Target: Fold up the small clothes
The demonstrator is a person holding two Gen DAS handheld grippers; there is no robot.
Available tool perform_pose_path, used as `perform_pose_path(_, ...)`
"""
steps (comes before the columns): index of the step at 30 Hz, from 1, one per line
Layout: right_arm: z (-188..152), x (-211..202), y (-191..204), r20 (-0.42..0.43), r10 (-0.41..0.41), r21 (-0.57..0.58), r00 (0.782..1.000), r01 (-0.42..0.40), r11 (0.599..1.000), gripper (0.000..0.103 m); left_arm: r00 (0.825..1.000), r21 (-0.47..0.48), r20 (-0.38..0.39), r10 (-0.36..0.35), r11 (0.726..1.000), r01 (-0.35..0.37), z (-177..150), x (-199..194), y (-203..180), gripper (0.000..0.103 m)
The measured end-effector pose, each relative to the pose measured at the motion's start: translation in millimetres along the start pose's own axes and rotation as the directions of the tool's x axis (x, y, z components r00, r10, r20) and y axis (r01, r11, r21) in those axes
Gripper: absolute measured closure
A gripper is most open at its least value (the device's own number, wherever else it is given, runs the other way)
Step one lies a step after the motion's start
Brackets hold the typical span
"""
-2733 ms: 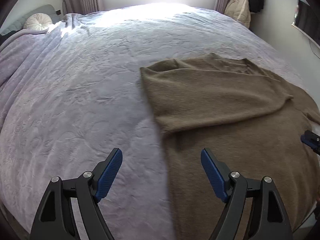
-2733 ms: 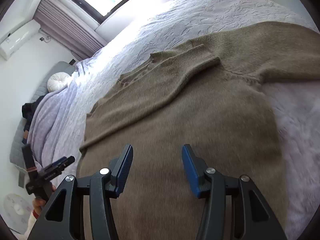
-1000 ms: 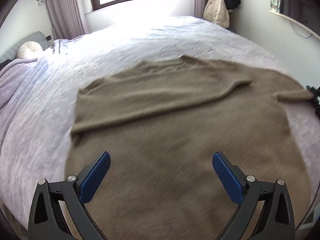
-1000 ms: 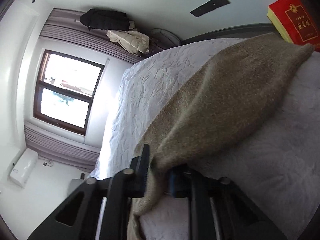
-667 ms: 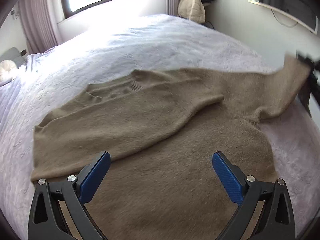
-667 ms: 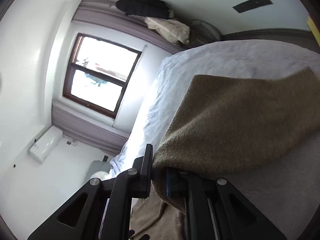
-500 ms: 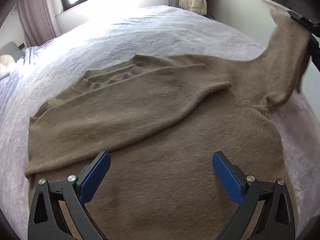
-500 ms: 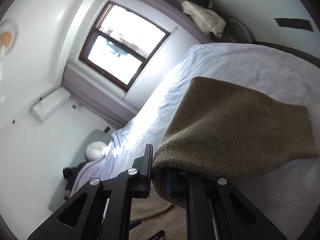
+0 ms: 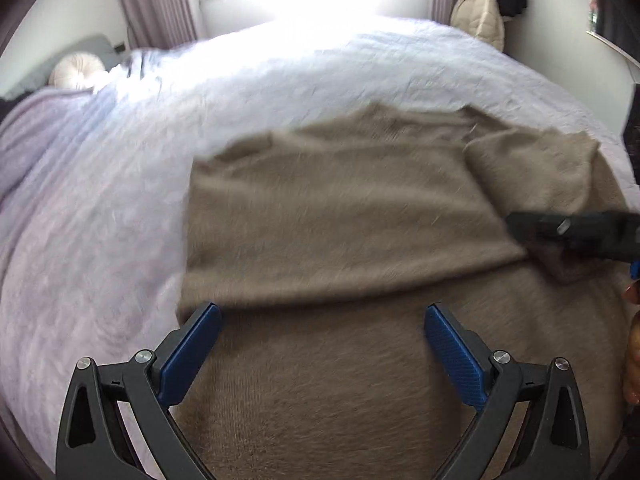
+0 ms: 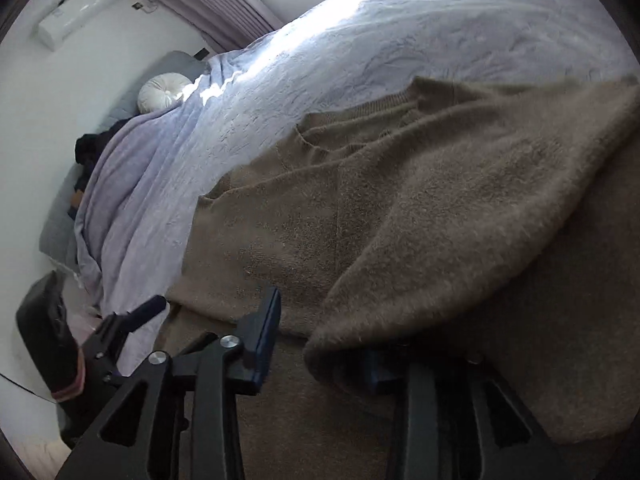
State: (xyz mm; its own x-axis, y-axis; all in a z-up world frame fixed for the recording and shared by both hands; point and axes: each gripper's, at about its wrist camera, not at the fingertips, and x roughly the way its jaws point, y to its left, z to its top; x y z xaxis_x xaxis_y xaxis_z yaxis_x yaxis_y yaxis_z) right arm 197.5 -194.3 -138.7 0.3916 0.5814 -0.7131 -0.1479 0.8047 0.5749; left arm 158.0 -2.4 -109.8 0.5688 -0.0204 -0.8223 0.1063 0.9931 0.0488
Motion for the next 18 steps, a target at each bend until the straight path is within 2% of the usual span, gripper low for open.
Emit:
perform_pose_path(1,1.0,-2.9,-3.1,0.023,0.018,0.027,1.000,-0.019,0.999,0.059,1.000,-0.028,-0.008,-0.030,0.999,0.030,-4.2,3.8,5.3,0.001)
perform_pose_path(3,6.7,-15.4,-10.3,0.066,0.031,0.091,0.997,-0.037,0.995,0.049,0.998,-0.049,0.006,-0.056,0.997,0.056,-8.1,3.0,9.8,0.001)
perform_pose_path(6,16.9,-45.0,-30.3,0.177,-0.012,0.196,0.984,-0.023,0.980,0.048,0.998,-0.044,0.015,-0.057,0.997,0.058,-10.6,6.3,8.5,0.001)
perform_pose_path(8,22.8,-59.0,-51.0,0.249,-0.025,0.308,0.968,-0.055,0.950,0.048,0.998,-0.046,0.022,-0.060,0.997,0.061,-11.4,6.9,8.2,0.001)
perform_pose_path(10,28.7,-59.1,-67.3,0.270,-0.038,0.407,0.962,-0.078,0.910,0.049,0.997,-0.056,0.021,-0.069,0.996,0.070,-12.0,4.9,11.1,0.001)
perform_pose_path(11,33.8,-58.4,-73.7,0.271,-0.042,0.446,0.962,-0.087,0.891,0.062,0.997,-0.062,0.018,-0.073,0.995,0.074,-11.9,3.0,13.5,0.001)
perform_pose_path(12,37.8,-54.9,-74.7,0.266,-0.042,0.452,0.963,-0.086,0.888,0.075,0.997,-0.069,0.015,-0.077,0.995,0.078,-11.8,-0.1,16.4,0.001)
perform_pose_path(13,42.5,-52.8,-68.8,0.259,-0.037,0.430,0.965,-0.081,0.899,0.093,0.997,-0.075,0.017,-0.078,0.994,0.080,-12.3,-3.9,22.3,0.001)
perform_pose_path(16,59.6,-39.6,-13.5,0.252,0.012,0.205,0.968,-0.066,0.977,0.093,0.996,-0.107,0.040,-0.076,0.991,0.080,-14.7,-16.3,41.6,0.001)
perform_pose_path(18,60.0,-25.5,26.4,0.197,0.067,0.012,0.978,-0.071,0.997,0.093,0.997,-0.126,0.055,-0.052,0.990,0.058,-16.7,-24.0,57.7,0.001)
